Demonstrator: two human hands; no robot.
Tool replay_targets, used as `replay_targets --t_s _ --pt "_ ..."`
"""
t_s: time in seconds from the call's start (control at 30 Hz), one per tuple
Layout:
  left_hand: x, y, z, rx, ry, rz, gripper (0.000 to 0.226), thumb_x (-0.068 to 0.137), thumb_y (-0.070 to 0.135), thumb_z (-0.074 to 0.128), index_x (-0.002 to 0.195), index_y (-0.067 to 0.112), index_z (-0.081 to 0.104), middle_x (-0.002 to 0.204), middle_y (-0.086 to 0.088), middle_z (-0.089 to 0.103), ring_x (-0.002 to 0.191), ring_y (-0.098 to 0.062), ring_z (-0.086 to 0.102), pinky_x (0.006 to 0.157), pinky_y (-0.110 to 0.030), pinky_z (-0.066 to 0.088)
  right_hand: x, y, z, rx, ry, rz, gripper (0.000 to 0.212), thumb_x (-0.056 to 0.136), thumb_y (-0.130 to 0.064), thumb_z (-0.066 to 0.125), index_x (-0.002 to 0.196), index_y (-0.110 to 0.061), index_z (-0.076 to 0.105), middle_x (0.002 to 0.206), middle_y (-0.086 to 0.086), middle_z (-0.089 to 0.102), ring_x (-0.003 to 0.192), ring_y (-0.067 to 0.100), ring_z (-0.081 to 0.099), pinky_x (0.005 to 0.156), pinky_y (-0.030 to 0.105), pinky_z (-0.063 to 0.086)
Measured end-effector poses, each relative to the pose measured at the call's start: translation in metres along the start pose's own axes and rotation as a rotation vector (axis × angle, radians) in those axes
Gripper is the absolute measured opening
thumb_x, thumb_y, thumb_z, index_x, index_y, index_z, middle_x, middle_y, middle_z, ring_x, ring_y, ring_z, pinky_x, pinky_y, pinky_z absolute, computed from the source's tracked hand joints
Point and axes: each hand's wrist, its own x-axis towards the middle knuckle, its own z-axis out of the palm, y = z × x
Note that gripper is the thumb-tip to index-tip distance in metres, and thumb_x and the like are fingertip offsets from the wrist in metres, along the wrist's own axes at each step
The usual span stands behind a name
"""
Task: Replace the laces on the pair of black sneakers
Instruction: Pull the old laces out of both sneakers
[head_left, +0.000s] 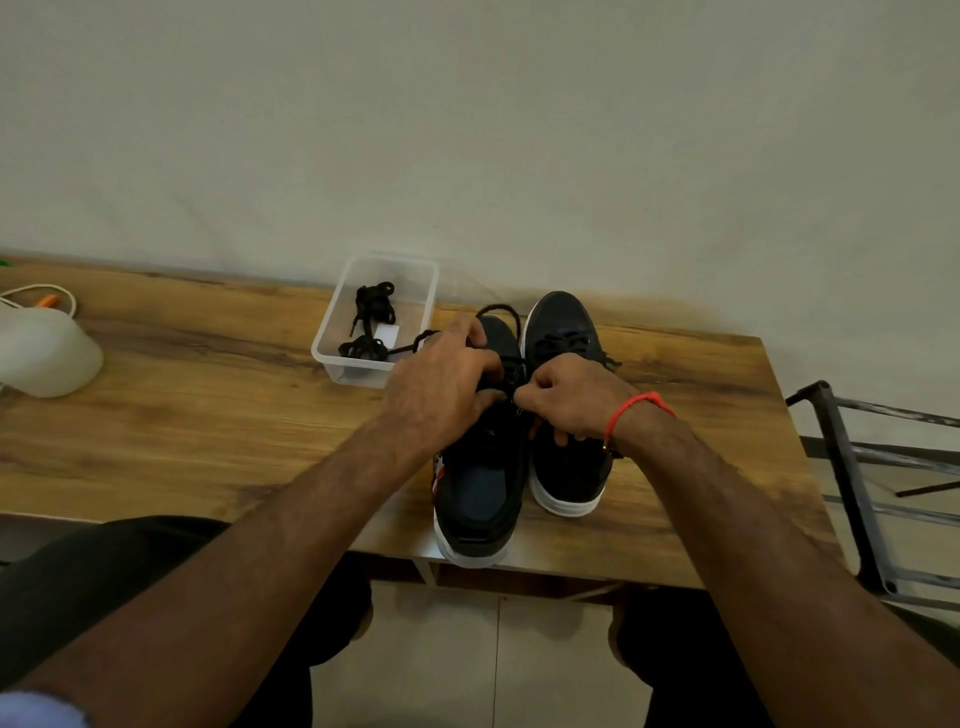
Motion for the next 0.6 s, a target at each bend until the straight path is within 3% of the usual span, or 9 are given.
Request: replay_targets --t_s 0.17,0.37,0.5,0.6 --pt "0.000 0.000 0.000 0.012 -0.004 0.023 0.023 0.093 0.044 0.067 0.110 0.027 0.069 0.130 0.006 0.040 0.110 -0.016 0.053 0.076 -0.029 0.046 0.001 0.000 0.001 -0.003 0.001 0.006 0.029 0.098 -0.037 0.055 0.089 -0.014 0.070 0.069 0.011 0.070 0.053 0.015 0.057 0.052 0.027 0.047" --pt "0.013 -0.038 -0.034 -0.108 0.306 -0.361 0.021 0.096 0.039 0.059 0.104 0.020 0.062 0.124 -0.002 0.047 0.087 -0.021 0.061 0.072 -0.044 0.059 0.002 0.002 0.001 -0.001 -0.003 -0.005 0.028 0.098 -0.036 0.055 0.087 -0.015 0.070 0.080 0.016 0.075 0.055 0.018 0.057 0.055 0.029 0.048" --pt "0.009 -0.026 -0.035 -0.090 0.197 -0.202 0.021 0.093 0.033 0.066 0.112 0.026 0.061 0.131 -0.003 0.041 0.096 -0.020 0.060 0.073 -0.038 0.057 0.002 0.001 0.000 -0.008 -0.008 -0.004 0.028 0.099 -0.037 0.055 0.085 -0.016 0.069 0.072 0.012 0.072 0.048 0.013 0.054 0.052 0.027 0.046" --pt "0.003 -0.002 -0.021 -0.002 0.026 -0.033 0.022 0.090 0.041 0.066 0.109 0.030 0.064 0.131 0.002 0.038 0.099 -0.015 0.054 0.070 -0.034 0.045 0.002 0.001 0.001 -0.017 -0.005 -0.004 0.029 0.098 -0.037 0.055 0.086 -0.015 0.069 0.072 0.011 0.073 0.051 0.015 0.056 0.053 0.028 0.048"
